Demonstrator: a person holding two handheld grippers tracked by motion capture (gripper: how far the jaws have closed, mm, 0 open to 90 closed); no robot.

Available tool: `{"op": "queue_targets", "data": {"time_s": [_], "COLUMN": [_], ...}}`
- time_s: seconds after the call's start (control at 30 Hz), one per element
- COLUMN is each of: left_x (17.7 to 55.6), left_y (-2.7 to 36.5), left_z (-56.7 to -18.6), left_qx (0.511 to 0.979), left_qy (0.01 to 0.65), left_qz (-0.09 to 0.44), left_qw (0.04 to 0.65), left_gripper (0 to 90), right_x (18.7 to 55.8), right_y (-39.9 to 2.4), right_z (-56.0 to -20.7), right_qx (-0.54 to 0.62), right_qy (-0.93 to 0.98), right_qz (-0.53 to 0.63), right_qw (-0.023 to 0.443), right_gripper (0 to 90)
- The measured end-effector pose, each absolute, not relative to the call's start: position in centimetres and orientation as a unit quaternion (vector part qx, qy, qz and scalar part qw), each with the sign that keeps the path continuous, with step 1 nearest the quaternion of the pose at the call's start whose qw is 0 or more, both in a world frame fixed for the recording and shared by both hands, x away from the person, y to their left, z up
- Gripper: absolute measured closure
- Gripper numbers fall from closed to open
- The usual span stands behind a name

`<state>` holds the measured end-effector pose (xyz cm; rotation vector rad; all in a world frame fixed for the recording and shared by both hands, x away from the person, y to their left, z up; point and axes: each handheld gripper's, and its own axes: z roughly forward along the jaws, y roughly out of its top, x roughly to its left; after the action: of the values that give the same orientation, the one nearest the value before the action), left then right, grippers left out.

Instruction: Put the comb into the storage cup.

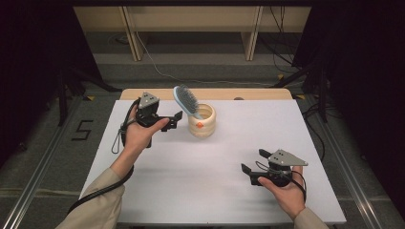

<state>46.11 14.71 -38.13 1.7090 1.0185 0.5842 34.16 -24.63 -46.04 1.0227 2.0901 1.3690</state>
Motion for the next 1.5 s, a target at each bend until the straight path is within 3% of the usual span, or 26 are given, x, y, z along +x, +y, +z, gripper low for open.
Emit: {"op": "queue_targets", "data": {"time_s": [1.5], "left_x": [42.4], "left_y": [15.4], "left_z": [-40.4], "left_qx": [0.720], "left_qy": [0.407], "left_qz": [0.228], "left_qw": [0.514], "left_gripper": [0.0], "right_x": [34.1], "right_y": [-24.7], "right_z": [-46.0], "right_qx": [0.369], "right_qy": [0.755], "right_qz": [0.495], "right_qw": [0.222], "right_gripper": [12.9]}}
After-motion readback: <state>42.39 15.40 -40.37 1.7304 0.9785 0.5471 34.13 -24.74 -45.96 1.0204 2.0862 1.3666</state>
